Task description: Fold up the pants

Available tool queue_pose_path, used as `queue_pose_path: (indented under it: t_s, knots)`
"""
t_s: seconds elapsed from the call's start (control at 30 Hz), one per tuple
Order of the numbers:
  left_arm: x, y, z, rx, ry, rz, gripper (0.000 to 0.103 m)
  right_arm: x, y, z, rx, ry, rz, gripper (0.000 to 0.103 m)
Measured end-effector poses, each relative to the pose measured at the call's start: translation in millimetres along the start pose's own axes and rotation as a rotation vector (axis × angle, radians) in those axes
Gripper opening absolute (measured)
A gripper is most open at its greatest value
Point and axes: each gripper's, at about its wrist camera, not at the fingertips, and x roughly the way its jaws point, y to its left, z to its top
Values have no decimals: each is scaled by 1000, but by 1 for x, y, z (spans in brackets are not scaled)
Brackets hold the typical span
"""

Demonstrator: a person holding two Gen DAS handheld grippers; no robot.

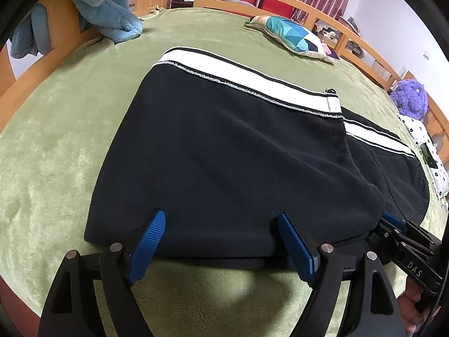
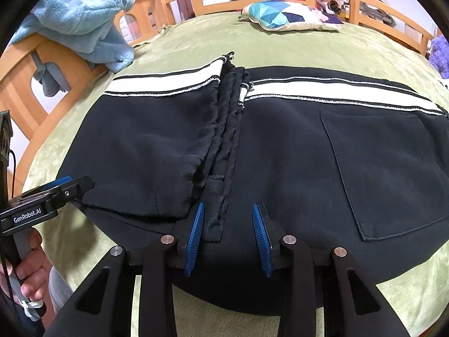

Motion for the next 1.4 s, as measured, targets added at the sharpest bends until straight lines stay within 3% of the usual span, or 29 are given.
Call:
queue_pose_path:
  t_s: [0.37, 0.97, 1.4]
  knots:
    - [1, -3, -4, 9, -14, 20, 84, 0, 2, 1, 25, 16, -25, 36]
    - [4, -5, -2, -1, -7, 52, 86, -1, -1, -2, 26, 19, 3, 36]
    - [-5, -3, -1, 11, -15, 23, 89, -6, -1, -3, 22, 23, 10, 36]
